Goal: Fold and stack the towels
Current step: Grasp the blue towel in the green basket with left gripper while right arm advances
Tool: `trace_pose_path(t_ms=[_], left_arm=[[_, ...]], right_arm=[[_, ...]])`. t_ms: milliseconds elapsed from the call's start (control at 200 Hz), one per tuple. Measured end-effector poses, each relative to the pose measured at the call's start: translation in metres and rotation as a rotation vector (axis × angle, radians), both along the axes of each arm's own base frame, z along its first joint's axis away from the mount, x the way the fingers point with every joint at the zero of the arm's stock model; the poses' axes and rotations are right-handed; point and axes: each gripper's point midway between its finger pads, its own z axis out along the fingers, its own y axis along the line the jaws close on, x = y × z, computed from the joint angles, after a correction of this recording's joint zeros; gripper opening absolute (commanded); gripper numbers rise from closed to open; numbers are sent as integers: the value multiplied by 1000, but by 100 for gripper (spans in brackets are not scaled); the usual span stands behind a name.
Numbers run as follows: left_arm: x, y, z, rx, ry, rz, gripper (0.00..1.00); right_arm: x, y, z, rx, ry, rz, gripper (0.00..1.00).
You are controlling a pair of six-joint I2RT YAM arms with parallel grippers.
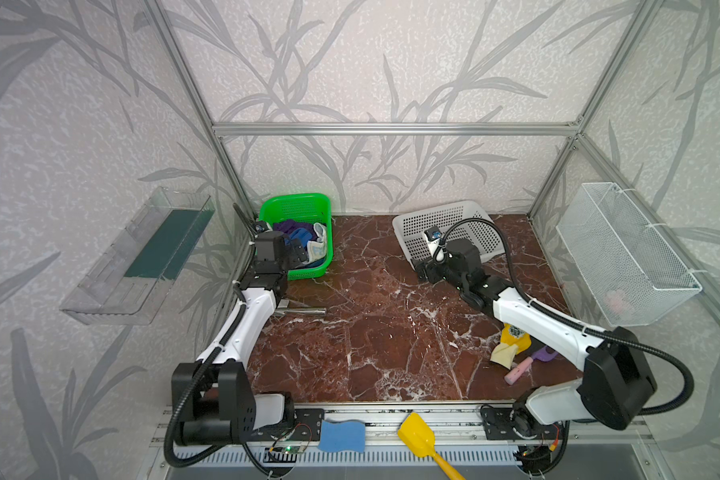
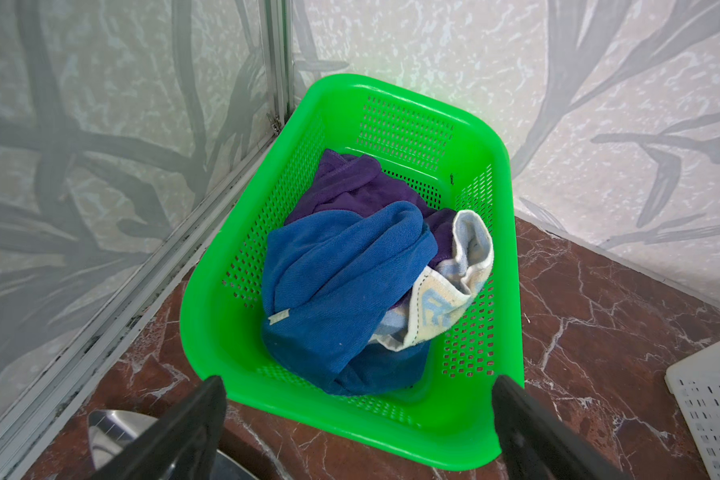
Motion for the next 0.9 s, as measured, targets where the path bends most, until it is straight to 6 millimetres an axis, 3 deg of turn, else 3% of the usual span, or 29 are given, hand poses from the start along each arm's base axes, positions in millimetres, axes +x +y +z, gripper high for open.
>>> trace_pose_path(t_ms=[155, 315, 440, 570, 825, 900], left_arm=[[28, -3, -17, -18, 103, 1, 94], [64, -1, -41, -17, 208, 11, 68], [92, 0, -61, -14, 285, 16, 63], [107, 2, -80, -9, 357, 21, 61], [117, 9, -96, 27, 450, 44, 30], [115, 10, -98, 34, 464, 51, 9]], right_arm=[[5, 33, -22, -6, 95, 49, 99], [2, 56, -40, -2, 157, 100, 99], [-2, 68, -45, 6, 180, 135, 99], [-4, 76, -52, 8, 200, 157, 99], [-6, 81, -61, 6, 224, 172, 99], [-7, 81, -62, 9, 228, 174, 99]])
